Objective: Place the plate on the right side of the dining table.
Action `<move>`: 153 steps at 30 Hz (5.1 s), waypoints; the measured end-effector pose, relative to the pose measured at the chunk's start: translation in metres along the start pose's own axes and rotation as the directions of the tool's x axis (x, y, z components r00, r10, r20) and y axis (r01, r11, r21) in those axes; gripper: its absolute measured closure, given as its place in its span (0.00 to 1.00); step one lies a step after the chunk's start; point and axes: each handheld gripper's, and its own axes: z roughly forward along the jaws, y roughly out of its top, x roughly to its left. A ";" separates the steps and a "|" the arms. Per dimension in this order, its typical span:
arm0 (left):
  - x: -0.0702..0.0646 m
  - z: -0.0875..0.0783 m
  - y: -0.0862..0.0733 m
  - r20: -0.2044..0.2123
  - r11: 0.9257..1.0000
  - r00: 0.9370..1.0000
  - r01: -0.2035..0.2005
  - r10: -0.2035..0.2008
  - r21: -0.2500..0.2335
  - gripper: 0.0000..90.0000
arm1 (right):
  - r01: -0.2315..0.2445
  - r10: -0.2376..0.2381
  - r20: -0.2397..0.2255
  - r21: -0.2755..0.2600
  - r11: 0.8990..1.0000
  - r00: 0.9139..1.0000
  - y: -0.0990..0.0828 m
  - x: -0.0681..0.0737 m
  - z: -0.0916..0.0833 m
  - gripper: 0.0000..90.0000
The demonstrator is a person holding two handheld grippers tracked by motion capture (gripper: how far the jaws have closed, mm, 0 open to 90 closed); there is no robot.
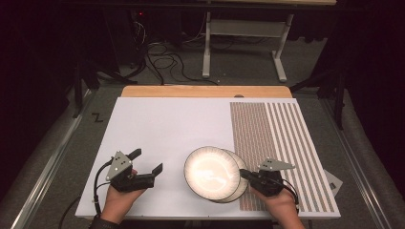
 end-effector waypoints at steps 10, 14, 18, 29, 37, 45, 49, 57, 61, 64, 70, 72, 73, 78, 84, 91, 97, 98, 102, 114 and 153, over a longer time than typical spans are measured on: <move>0.002 -0.003 0.001 -0.009 1.000 1.000 -0.002 0.002 -0.007 0.07 | 0.037 -0.037 -0.019 0.026 0.999 0.999 0.003 0.009 0.010 1.00; 0.003 -0.004 0.000 -0.005 1.000 1.000 0.009 -0.009 -0.006 0.07 | 0.037 -0.036 -0.019 0.026 0.999 0.999 0.003 0.009 0.010 1.00; 0.001 -0.003 0.001 0.005 1.000 1.000 0.011 -0.011 -0.001 0.07 | 0.043 -0.043 -0.025 0.031 0.999 0.999 0.003 0.010 0.011 1.00; -0.005 0.001 0.002 0.040 1.000 0.999 0.012 -0.012 0.011 0.07 | 0.052 -0.050 -0.037 0.036 0.998 0.998 0.003 0.013 0.012 1.00; -0.009 0.002 0.003 0.070 0.999 0.997 0.028 -0.030 0.024 0.07 | 0.064 -0.062 -0.047 0.048 0.997 0.997 0.004 0.020 0.015 1.00; -0.018 0.010 0.005 0.096 0.999 0.995 0.019 -0.024 0.051 0.07 | 0.063 -0.061 -0.049 0.045 0.997 0.997 0.004 0.020 0.016 1.00; -0.020 0.008 0.011 0.098 0.998 0.995 0.030 -0.035 0.056 0.07 | 0.068 -0.066 -0.046 0.048 0.997 0.997 0.004 0.020 0.016 1.00; -0.024 0.008 0.018 0.126 0.992 0.989 0.064 -0.078 0.111 0.07 | 0.066 -0.063 -0.048 0.051 0.997 0.997 0.004 0.019 0.016 1.00; -0.027 0.014 0.020 0.137 0.987 0.986 0.077 -0.096 0.139 0.07 | 0.066 -0.063 -0.046 0.052 0.996 0.997 0.004 0.019 0.016 1.00; -0.030 0.018 0.021 0.151 0.983 0.981 0.098 -0.122 0.156 0.07 | 0.066 -0.063 -0.046 0.052 0.996 0.997 0.004 0.019 0.016 1.00; -0.035 0.029 0.022 0.188 0.972 0.969 0.119 -0.158 0.203 0.09 | 0.065 -0.063 -0.046 0.053 0.996 0.997 0.004 0.019 0.016 1.00; -0.036 0.033 0.021 0.194 0.967 0.967 0.123 -0.168 0.225 0.09 | 0.066 -0.064 -0.046 0.053 0.996 0.997 0.004 0.019 0.016 1.00; -0.037 0.035 0.020 0.199 0.963 0.964 0.129 -0.178 0.237 0.11 | 0.065 -0.063 -0.047 0.053 0.996 0.997 0.004 0.019 0.016 1.00; -0.036 0.043 0.021 0.237 0.941 0.940 0.173 -0.245 0.289 0.16 | 0.067 -0.064 -0.048 0.053 0.996 0.997 0.004 0.018 0.016 1.00; -0.033 0.047 0.022 0.208 0.930 0.945 0.179 -0.254 0.322 0.18 | 0.069 -0.066 -0.049 0.054 0.996 0.997 0.004 0.018 0.016 1.00; -0.038 0.053 0.022 0.215 0.914 0.938 0.180 -0.271 0.364 0.23 | 0.069 -0.067 -0.048 0.055 0.996 0.997 0.004 0.018 0.017 1.00; -0.040 0.057 0.021 0.205 0.899 0.936 0.189 -0.287 0.394 0.31 | 0.074 -0.071 -0.050 0.062 0.995 0.996 0.004 0.019 0.017 1.00; -0.040 0.058 0.021 0.205 0.897 0.935 0.190 -0.289 0.399 0.33 | 0.074 -0.071 -0.052 0.062 0.995 0.996 0.004 0.019 0.017 1.00; -0.042 0.060 0.020 0.205 0.892 0.932 0.197 -0.300 0.407 0.39 | 0.073 -0.070 -0.054 0.061 0.995 0.996 0.004 0.019 0.017 1.00; -0.044 0.071 0.020 0.159 0.846 0.924 0.238 -0.349 0.477 0.50 | 0.076 -0.073 -0.052 0.060 0.995 0.996 0.004 0.018 0.018 1.00; -0.044 0.078 0.023 0.095 0.807 0.913 0.297 -0.396 0.510 0.79 | 0.070 -0.068 -0.034 0.058 0.996 0.997 0.004 0.016 0.016 1.00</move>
